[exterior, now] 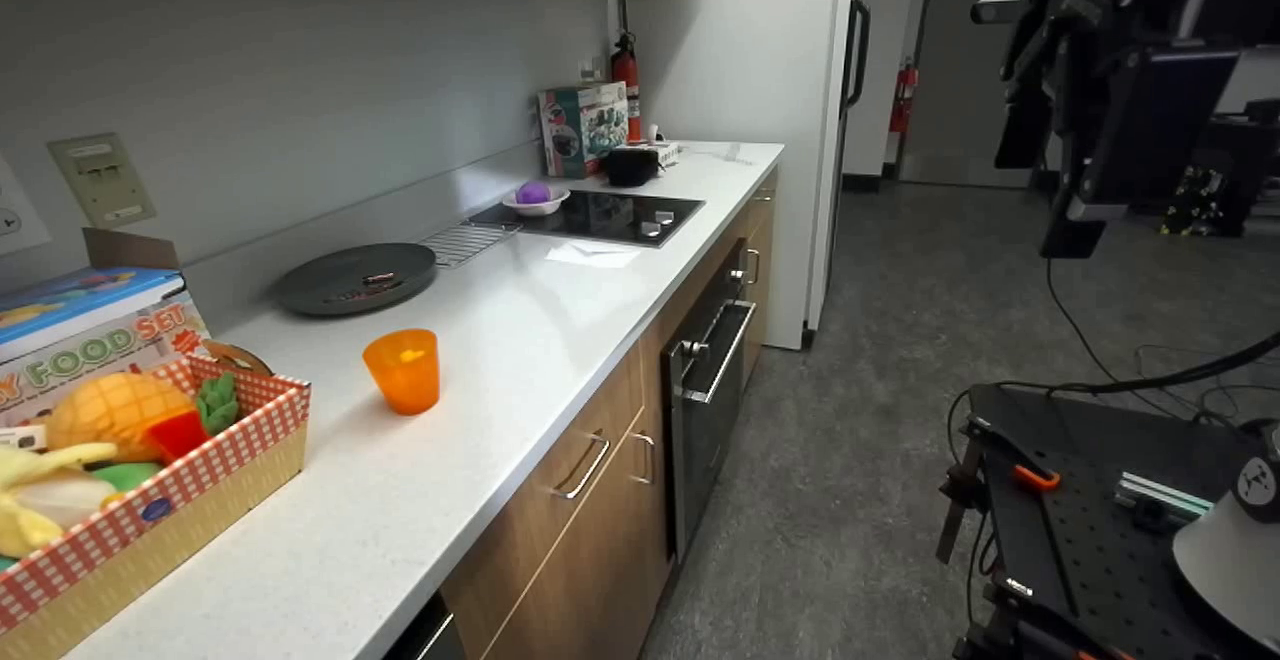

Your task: Open the drawer

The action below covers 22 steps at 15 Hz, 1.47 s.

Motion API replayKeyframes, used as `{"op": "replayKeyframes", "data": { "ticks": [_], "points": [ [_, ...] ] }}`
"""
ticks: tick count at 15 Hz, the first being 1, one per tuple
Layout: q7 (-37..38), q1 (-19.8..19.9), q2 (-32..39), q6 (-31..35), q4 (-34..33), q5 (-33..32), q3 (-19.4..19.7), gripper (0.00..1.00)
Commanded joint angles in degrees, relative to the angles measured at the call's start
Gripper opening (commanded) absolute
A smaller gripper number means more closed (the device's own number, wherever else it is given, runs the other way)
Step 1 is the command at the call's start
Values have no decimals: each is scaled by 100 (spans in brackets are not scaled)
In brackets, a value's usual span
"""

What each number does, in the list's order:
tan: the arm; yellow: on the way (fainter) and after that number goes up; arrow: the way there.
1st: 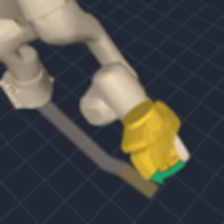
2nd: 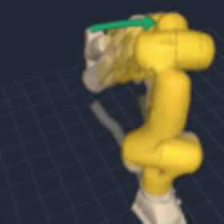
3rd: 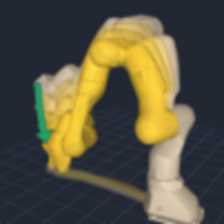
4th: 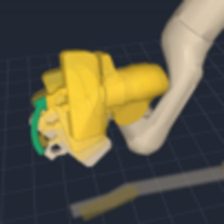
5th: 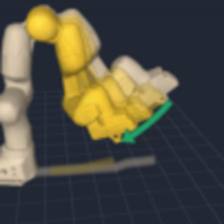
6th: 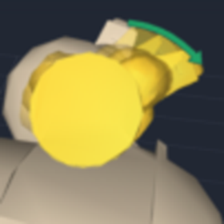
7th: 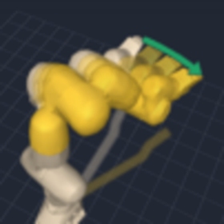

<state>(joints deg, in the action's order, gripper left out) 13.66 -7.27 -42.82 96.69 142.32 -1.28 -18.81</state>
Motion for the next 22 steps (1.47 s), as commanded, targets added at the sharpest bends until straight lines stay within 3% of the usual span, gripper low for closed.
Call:
{"op": "replayKeyframes", "data": {
  "ticks": [1,17,22],
  "points": [
    [58,-102,29,-12,-12,-54,76,100],
    [58,-102,29,-12,-12,-54,76,100],
    [65,116,124,447,108,7,479,100]
  ]
}}
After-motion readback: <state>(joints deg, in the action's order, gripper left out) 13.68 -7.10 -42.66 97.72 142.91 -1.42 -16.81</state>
